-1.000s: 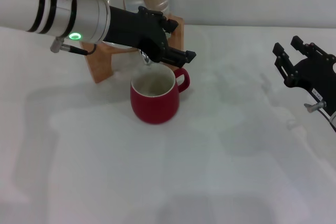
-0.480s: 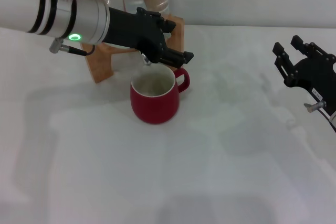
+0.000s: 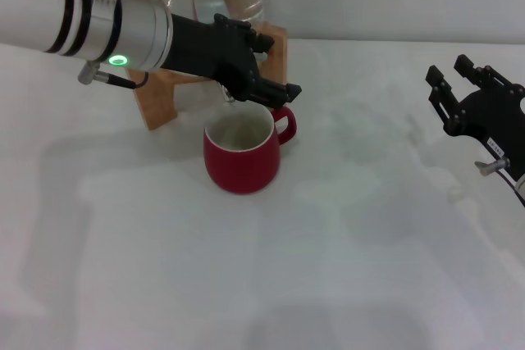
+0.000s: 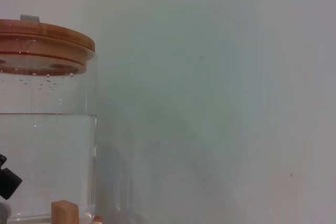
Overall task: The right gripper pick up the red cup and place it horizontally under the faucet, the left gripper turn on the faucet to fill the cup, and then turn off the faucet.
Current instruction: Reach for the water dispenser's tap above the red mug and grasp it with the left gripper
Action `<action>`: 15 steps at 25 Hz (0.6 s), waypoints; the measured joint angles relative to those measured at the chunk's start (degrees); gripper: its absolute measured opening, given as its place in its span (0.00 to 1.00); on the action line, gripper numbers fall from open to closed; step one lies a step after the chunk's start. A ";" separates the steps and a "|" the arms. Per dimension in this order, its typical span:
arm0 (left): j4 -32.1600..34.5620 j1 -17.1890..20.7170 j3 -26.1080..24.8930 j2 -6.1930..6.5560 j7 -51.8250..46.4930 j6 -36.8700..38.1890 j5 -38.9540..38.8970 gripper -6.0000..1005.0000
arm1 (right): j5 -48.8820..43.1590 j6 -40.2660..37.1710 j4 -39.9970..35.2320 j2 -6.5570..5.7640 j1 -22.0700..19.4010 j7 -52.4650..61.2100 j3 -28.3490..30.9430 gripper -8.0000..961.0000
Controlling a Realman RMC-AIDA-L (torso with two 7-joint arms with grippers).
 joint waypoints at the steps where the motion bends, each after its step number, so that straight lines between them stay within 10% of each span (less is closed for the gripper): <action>1: -0.08 -0.04 0.01 0.01 0.02 0.01 0.21 0.88 | -0.01 0.00 0.00 0.00 0.00 0.00 0.00 0.45; 15: 0.29 -0.04 0.02 0.04 -0.24 -1.47 0.54 0.88 | -0.02 -0.03 0.00 0.00 -0.17 0.00 0.00 0.45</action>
